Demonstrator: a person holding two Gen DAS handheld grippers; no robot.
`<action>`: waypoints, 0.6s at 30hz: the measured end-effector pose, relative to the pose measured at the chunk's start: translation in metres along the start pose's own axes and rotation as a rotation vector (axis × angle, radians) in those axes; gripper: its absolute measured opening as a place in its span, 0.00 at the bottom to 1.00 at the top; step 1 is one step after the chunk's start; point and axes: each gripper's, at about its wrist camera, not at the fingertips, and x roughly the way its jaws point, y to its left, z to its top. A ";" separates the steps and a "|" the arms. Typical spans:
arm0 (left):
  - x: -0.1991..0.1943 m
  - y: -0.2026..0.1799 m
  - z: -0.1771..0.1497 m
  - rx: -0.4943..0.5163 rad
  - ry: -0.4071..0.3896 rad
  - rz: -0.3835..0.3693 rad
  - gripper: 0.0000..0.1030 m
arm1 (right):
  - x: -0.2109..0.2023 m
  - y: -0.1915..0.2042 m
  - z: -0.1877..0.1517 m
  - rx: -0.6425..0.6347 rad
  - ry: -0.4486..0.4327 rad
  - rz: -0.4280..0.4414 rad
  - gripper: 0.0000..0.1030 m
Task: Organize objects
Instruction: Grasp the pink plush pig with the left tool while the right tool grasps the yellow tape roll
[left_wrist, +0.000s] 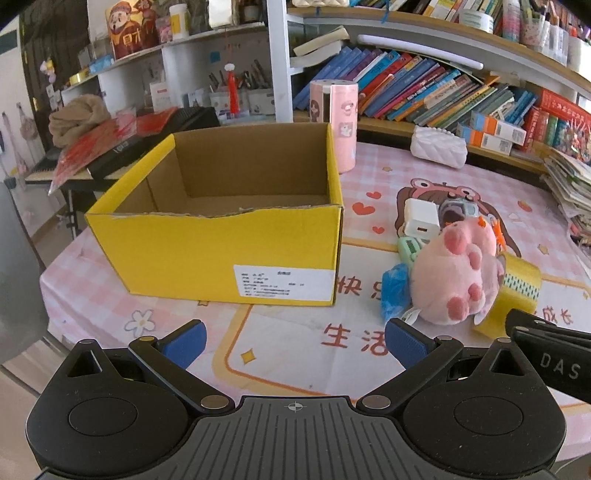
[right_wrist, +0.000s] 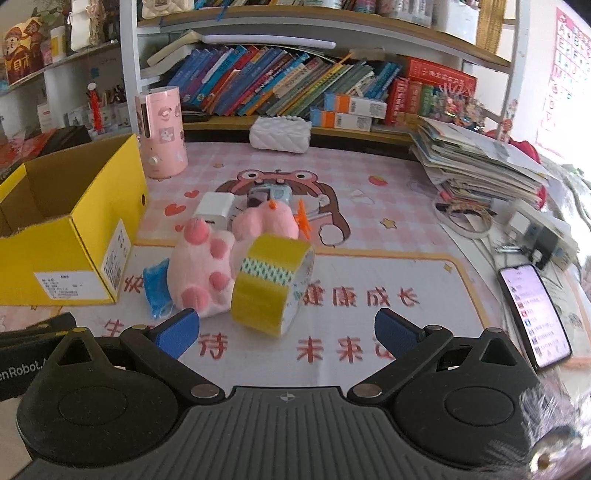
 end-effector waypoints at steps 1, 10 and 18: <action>0.001 0.000 0.001 -0.007 0.001 0.000 1.00 | 0.004 -0.002 0.003 -0.001 0.004 0.005 0.98; 0.008 -0.004 0.006 -0.048 0.012 0.014 1.00 | 0.033 -0.009 0.020 -0.001 0.031 0.051 0.95; 0.001 0.009 0.008 -0.077 -0.009 0.055 1.00 | 0.059 -0.003 0.030 0.012 0.067 0.086 0.86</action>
